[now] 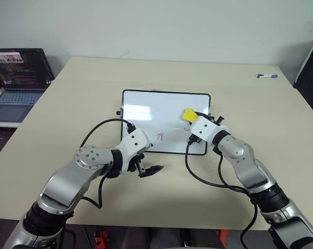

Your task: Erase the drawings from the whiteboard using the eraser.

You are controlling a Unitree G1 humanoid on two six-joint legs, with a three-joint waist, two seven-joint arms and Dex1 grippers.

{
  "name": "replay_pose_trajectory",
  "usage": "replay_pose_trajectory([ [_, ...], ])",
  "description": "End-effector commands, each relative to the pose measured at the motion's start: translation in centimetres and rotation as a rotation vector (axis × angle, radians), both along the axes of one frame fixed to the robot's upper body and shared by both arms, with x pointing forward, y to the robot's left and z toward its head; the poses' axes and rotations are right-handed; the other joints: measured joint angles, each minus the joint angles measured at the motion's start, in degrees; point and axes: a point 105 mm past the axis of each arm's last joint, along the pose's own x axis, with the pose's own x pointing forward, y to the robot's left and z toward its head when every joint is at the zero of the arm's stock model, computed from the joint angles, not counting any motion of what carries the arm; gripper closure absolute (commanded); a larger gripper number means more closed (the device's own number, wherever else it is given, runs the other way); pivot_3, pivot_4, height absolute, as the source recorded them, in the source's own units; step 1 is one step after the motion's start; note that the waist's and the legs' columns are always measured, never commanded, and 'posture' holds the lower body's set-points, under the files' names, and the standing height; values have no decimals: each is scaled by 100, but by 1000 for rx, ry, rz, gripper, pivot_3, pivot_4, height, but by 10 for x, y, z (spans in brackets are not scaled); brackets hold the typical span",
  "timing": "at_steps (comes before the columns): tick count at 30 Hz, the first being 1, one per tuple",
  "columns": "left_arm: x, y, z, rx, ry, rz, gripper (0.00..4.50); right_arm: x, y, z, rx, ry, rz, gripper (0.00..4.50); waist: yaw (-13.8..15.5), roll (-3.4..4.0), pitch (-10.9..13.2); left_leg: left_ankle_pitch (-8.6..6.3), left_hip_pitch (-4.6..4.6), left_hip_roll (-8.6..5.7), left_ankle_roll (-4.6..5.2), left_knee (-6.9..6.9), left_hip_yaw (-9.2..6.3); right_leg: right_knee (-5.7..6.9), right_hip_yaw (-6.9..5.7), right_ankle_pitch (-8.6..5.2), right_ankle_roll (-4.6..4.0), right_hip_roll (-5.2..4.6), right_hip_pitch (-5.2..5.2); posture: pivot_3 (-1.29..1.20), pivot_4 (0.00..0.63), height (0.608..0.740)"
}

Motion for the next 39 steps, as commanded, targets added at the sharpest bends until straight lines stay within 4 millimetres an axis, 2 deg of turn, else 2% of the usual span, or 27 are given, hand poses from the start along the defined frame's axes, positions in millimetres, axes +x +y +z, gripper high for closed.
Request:
replay_pose_trajectory([
  [1,-3,-6,6,-11,-33,-29,0,-18,-3,-47,-112,207,47,3164,-8,-7,-8,0,1,1,0,0,0,0,0,0,1,0,0,0,150,740],
  [3,-3,-6,6,-11,-32,-29,0,-25,-1,-53,-140,246,85,3164,-20,-8,-9,0,5,4,0,0,-1,0,0,-2,3,-1,2,0,150,740],
  [5,-4,-6,6,-11,-31,-30,0,-21,-1,-48,-126,212,66,3165,-37,-8,-9,1,9,7,1,0,1,2,3,0,2,0,2,0,150,740],
  [8,-5,-5,4,-10,-25,-31,0,3,-19,-15,-35,49,-106,3167,-38,-7,-8,5,11,9,7,-1,-2,4,0,6,-1,1,1,0,150,740],
  [10,-5,-5,4,-11,-22,-33,0,8,-30,-8,-9,25,-166,3169,-34,-5,-7,11,9,9,5,0,-2,4,1,13,-3,1,-1,0,150,740],
  [15,-7,-6,4,-16,-19,-37,0,2,-28,-19,-36,94,-127,3171,1,-13,-11,15,7,3,6,0,-1,-1,1,17,2,0,1,0,150,740],
  [20,-7,-6,4,-19,-21,-38,0,-22,-15,-44,-136,270,15,3171,-6,-13,-11,15,7,5,6,-2,0,-2,1,16,1,-1,0,0,150,740],
  [22,-7,-6,4,-21,-21,-37,0,-24,-15,-46,-150,281,27,3172,-7,-13,-11,15,8,6,6,-3,0,-3,1,16,1,-1,0,0,150,740],
  [26,-8,-7,4,-24,-19,-36,0,1,-22,-10,-86,75,-90,3173,-36,-12,-10,15,8,7,6,-2,1,-2,3,17,2,-1,0,0,150,740],
  [30,-8,-7,4,-26,-17,-35,0,14,-27,10,-53,-33,-145,3173,-33,-11,-9,17,7,5,7,-1,1,-1,4,22,3,-1,-3,0,150,740],
  [34,-8,-7,5,-28,-18,-36,0,13,-28,0,-71,22,-136,3173,-18,-11,-10,16,2,5,8,-3,2,-7,3,21,2,-1,-5,0,150,740],
  [39,-8,-8,6,-31,-18,-35,0,-10,-25,-35,-168,215,-29,3174,-10,-12,-11,16,2,6,8,-6,0,-10,1,19,1,-2,-3,0,150,740],
])
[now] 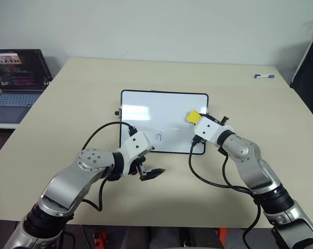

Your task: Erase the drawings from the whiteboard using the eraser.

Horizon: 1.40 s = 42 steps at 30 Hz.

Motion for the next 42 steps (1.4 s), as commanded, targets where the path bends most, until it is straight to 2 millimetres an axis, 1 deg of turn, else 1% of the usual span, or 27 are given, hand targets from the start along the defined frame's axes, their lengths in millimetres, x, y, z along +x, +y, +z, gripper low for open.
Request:
replay_pose_trajectory([
  [1,-4,-6,10,-18,-39,-30,0,-13,-12,-40,-83,197,1,3174,-1,-1,-1,0,1,1,0,0,1,0,0,0,0,0,0,0,150,740],
  [4,-3,-7,10,-19,-39,-30,0,-13,-14,-40,-94,199,-1,3174,-3,-1,-1,0,4,1,0,0,1,1,1,0,1,0,2,0,150,740],
  [5,-3,-7,11,-21,-39,-31,0,-8,-16,-32,-96,153,-15,3174,-13,-1,0,0,4,1,0,1,1,1,1,1,1,0,2,0,150,740],
  [6,-4,-8,11,-22,-39,-32,0,0,-17,-20,-84,83,-36,3174,-13,-1,0,0,6,2,0,1,2,2,3,2,3,0,2,0,150,740],
  [9,-4,-9,11,-25,-37,-32,0,12,-15,5,-45,-42,-64,3174,-26,0,1,1,6,2,0,1,3,2,5,3,4,0,1,0,150,740],
  [12,-4,-9,11,-27,-36,-31,0,16,-5,15,-19,-82,-39,3174,-24,0,2,1,4,1,0,2,3,2,5,4,6,0,-1,0,150,740],
  [15,-3,-9,11,-28,-36,-30,0,17,6,13,-18,-73,-5,3174,-30,1,3,1,-1,1,1,-1,4,0,5,3,5,0,-5,0,150,740],
  [16,-3,-9,11,-28,-36,-30,0,16,8,9,-19,-45,4,3174,-33,1,3,1,-1,2,0,-4,5,0,6,3,4,0,-6,0,150,740],
  [18,-3,-9,11,-27,-37,-29,0,11,9,-6,-41,41,23,3174,-38,1,2,0,-1,2,1,-5,5,-1,6,2,3,0,-6,0,150,740],
  [19,-3,-8,11,-27,-37,-26,0,6,8,-16,-55,93,34,3174,-39,1,2,0,0,2,0,-6,5,-1,5,2,2,0,-5,0,150,740],
  [21,-3,-7,10,-26,-37,-23,0,-2,8,-28,-74,162,56,3174,-34,0,2,0,0,3,0,-6,3,-1,3,2,2,0,-4,0,150,740],
  [24,-4,-6,9,-26,-34,-19,0,-8,9,-31,-81,193,82,3174,-34,0,2,0,1,3,1,-6,3,-2,3,1,2,0,-3,0,150,740],
  [26,-3,-6,9,-27,-34,-17,0,-4,10,-22,-68,148,71,3174,-34,1,3,0,2,2,1,-5,4,-2,4,2,3,0,-3,0,150,740],
  [29,-3,-7,8,-31,-32,-15,0,8,9,1,-7,34,24,3174,-38,1,3,1,2,4,1,-5,2,0,3,2,3,0,-4,0,150,740],
  [30,-2,-5,8,-34,-32,-8,0,10,9,11,73,25,3,3174,-39,3,5,1,2,5,0,-4,3,0,3,2,3,1,-4,0,150,740],
  [32,0,-3,8,-42,-32,9,0,9,8,19,179,38,-15,3174,-28,7,10,1,0,5,0,-5,1,1,2,2,3,1,-6,0,150,740],
  [33,0,0,8,-52,-29,16,0,6,8,22,224,55,-9,3174,-25,9,11,0,-4,4,0,-6,1,0,2,2,2,0,-8,0,150,740],
  [35,4,18,11,-100,-32,74,0,-17,16,27,367,159,88,3174,-18,11,13,-1,-12,4,-1,-10,2,-5,2,0,0,-1,-12,0,150,740],
  [36,4,26,13,-120,-37,90,0,-30,21,29,414,205,150,3175,-11,11,13,-1,-19,4,-2,-14,1,-9,0,-3,-4,-3,-17,0,150,740],
  [37,4,32,14,-132,-42,97,0,-39,24,30,438,235,189,3175,-7,12,13,-5,-23,6,-5,-15,-4,-10,-5,-5,-14,-4,-18,0,150,740],
  [38,3,39,15,-130,-50,103,0,-50,24,29,446,271,224,3176,-6,16,17,-11,-23,7,-12,-15,-8,-7,-10,-7,-27,-4,-18,0,150,740],
  [39,3,55,13,-113,-58,126,0,-65,23,25,443,321,265,3177,-5,21,21,-16,-26,8,-15,-17,-11,-7,-13,-11,-30,-4,-21,0,150,740],
  [41,3,80,8,-77,-57,170,0,-88,21,19,426,398,324,3178,-2,28,25,-25,-35,8,-15,-25,-11,-17,-14,-17,-33,-5,-28,0,150,740],
  [42,2,89,5,-66,-52,187,0,-95,20,17,418,423,343,3178,-4,29,26,-32,-35,8,-14,-28,-11,-20,-15,-22,-33,-6,-28,0,150,740],
])
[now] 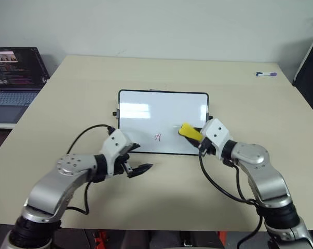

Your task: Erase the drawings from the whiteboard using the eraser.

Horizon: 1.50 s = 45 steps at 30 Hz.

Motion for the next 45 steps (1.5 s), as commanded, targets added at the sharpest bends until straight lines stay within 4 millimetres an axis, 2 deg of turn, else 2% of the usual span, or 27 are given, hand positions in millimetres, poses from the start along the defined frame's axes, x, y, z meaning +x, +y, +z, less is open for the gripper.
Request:
replay_pose_trajectory([
  [1,2,31,2,38,-33,49,0,-26,-1,8,7,20,105,3178,-7,4,4,-5,1,1,0,0,0,-1,-1,-3,1,0,0,0,150,740],
  [3,-1,40,-4,53,-21,55,0,-32,-3,4,-14,40,126,3179,-5,3,5,-6,0,1,0,0,2,-3,-2,-6,4,-2,-1,0,150,740],
  [6,-14,50,-17,83,29,38,0,-38,-8,-16,-142,53,175,3179,-2,4,6,-6,-2,1,1,2,5,-11,-1,-19,26,-4,0,0,150,740],
  [13,-11,49,-15,74,-6,43,0,-32,-2,-15,-126,20,189,3179,10,2,9,-6,-1,3,1,9,2,-3,-6,-20,27,-3,1,0,150,740],
  [16,-5,44,-15,63,-24,40,0,13,14,-5,-129,-183,51,3179,-36,-3,8,-6,0,3,1,9,5,-5,-4,-20,28,-3,3,0,150,740],
  [19,-4,34,-15,48,-29,10,0,38,37,0,-207,-342,26,3180,-79,-2,9,-4,4,4,1,12,14,10,4,-16,27,1,-5,0,150,740],
  [24,-7,25,-18,79,-27,-53,0,59,64,-2,-340,-488,62,3180,-85,-3,9,-6,-22,0,-1,8,13,17,3,-3,-3,1,-28,0,150,740],
  [26,-6,24,-18,76,-31,-57,0,64,69,-5,-372,-514,66,3180,-81,-6,7,-5,-63,0,-1,17,10,23,2,-1,-4,0,-64,0,150,740],
  [29,-6,25,-20,77,-28,-58,0,65,81,-15,-409,-502,97,3180,-101,-8,6,-5,-64,1,-1,21,9,29,1,0,-5,0,-68,0,150,740],
  [32,-7,26,-24,77,-23,-59,0,50,82,-42,-488,-394,201,3180,-104,-8,5,-4,-55,2,0,21,5,32,-2,1,-6,0,-61,0,150,740],
  [34,-7,26,-25,78,-22,-60,0,43,80,-50,-513,-356,239,3180,-98,-8,5,-4,-50,1,1,23,2,32,-5,1,-6,0,-55,0,150,740],
  [36,-7,27,-26,79,-21,-59,0,48,77,-43,-506,-383,208,3180,-102,-8,5,-3,-48,1,2,25,3,32,-4,1,-6,0,-53,0,150,740],
  [41,-8,27,-29,79,-19,-63,0,80,67,-6,-444,-517,10,3181,-114,-9,5,3,-40,1,5,27,5,37,-2,6,-7,0,-48,0,150,740],
  [43,-8,26,-30,78,-19,-65,0,82,65,-6,-459,-512,15,3181,-107,-11,4,8,-38,1,6,28,5,37,-2,10,-8,0,-45,0,150,740],
  [45,-9,26,-30,77,-18,-67,0,77,62,-16,-504,-473,71,3181,-89,-11,3,8,-25,0,7,27,3,32,-4,10,-8,0,-29,0,150,740],
])
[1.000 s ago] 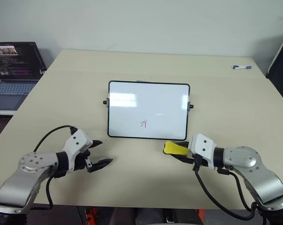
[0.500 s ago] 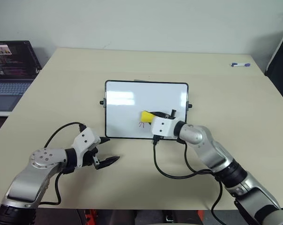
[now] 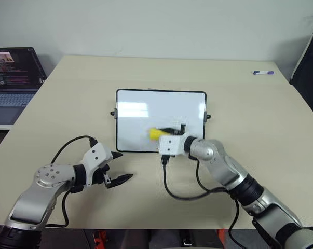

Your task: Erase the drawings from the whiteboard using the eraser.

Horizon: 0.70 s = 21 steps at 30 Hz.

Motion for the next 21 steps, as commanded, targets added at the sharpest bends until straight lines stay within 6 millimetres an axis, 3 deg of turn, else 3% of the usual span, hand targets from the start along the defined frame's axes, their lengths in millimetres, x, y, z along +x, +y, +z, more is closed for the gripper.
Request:
replay_pose_trajectory([
  [1,0,-3,4,-3,-22,-18,0,-2,-18,-20,-101,90,-7,3181,13,0,0,0,5,-1,1,-1,0,-2,0,0,0,0,5,0,150,740],
  [6,1,-4,4,-4,-22,-19,0,-24,-26,-37,-250,208,98,3181,27,0,0,-1,20,-1,2,-2,1,-5,0,0,0,-2,20,0,150,740],
  [11,2,-6,3,-4,-21,-22,0,2,-18,0,-141,56,29,3182,4,1,1,-1,54,4,2,-4,4,-1,1,-1,-1,2,43,0,150,740],
  [14,3,-7,3,-7,-22,-24,0,10,-14,9,-113,18,11,3182,-29,2,1,0,56,5,2,-4,5,2,3,1,-4,3,43,0,150,740],
  [21,4,-9,4,-6,-23,-33,0,-12,-9,-24,-246,179,123,3182,-29,1,1,-3,53,2,2,-11,5,-3,3,1,-4,0,43,0,150,740],
])
